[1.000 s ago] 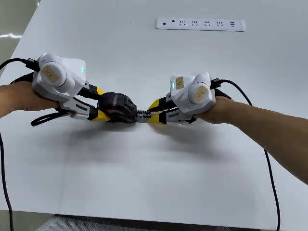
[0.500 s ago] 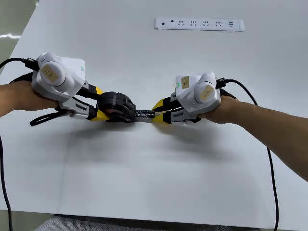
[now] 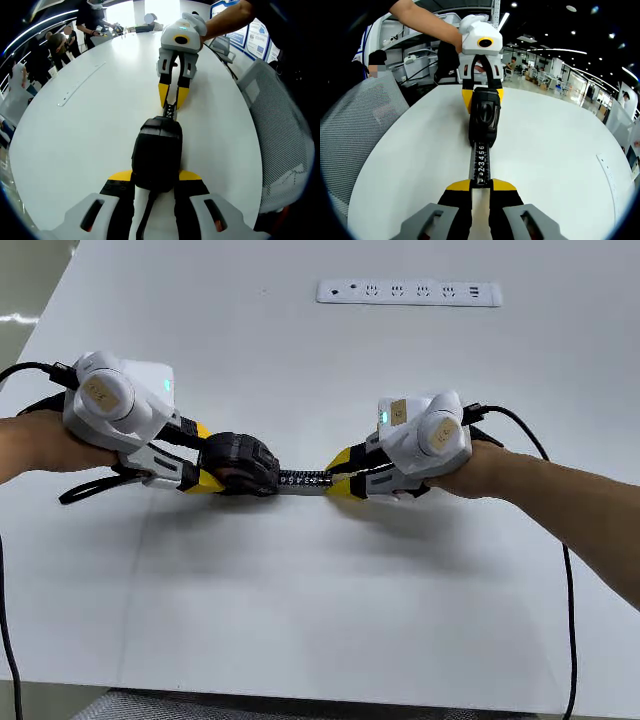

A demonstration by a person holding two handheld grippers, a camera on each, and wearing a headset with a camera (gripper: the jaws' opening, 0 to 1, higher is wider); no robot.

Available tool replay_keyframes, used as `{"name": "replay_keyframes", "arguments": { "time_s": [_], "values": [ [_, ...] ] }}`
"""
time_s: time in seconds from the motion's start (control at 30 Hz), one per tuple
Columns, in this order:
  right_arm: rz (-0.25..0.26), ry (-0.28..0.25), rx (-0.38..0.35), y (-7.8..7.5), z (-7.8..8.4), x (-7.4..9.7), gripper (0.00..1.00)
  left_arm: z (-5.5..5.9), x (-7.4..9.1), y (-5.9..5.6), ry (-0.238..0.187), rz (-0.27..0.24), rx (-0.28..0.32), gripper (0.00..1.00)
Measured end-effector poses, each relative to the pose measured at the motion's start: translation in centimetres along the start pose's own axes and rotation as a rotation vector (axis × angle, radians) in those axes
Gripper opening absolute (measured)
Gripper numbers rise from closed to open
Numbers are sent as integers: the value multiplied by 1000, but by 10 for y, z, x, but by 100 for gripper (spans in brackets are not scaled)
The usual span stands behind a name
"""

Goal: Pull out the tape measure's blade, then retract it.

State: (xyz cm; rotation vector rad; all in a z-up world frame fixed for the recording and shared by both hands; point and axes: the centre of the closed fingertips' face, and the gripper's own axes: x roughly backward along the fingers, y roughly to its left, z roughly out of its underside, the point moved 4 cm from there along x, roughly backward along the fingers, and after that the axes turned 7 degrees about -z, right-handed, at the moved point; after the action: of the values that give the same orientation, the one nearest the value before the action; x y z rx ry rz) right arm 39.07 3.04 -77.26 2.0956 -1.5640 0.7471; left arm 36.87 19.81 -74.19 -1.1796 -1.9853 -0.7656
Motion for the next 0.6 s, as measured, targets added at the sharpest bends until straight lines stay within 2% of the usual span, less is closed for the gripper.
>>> {"name": "replay_keyframes", "arguments": {
  "time_s": [0.6],
  "values": [
    [4,11,-14,3,11,13,9,-1,0,-1,0,0,1,24]
  ]
}}
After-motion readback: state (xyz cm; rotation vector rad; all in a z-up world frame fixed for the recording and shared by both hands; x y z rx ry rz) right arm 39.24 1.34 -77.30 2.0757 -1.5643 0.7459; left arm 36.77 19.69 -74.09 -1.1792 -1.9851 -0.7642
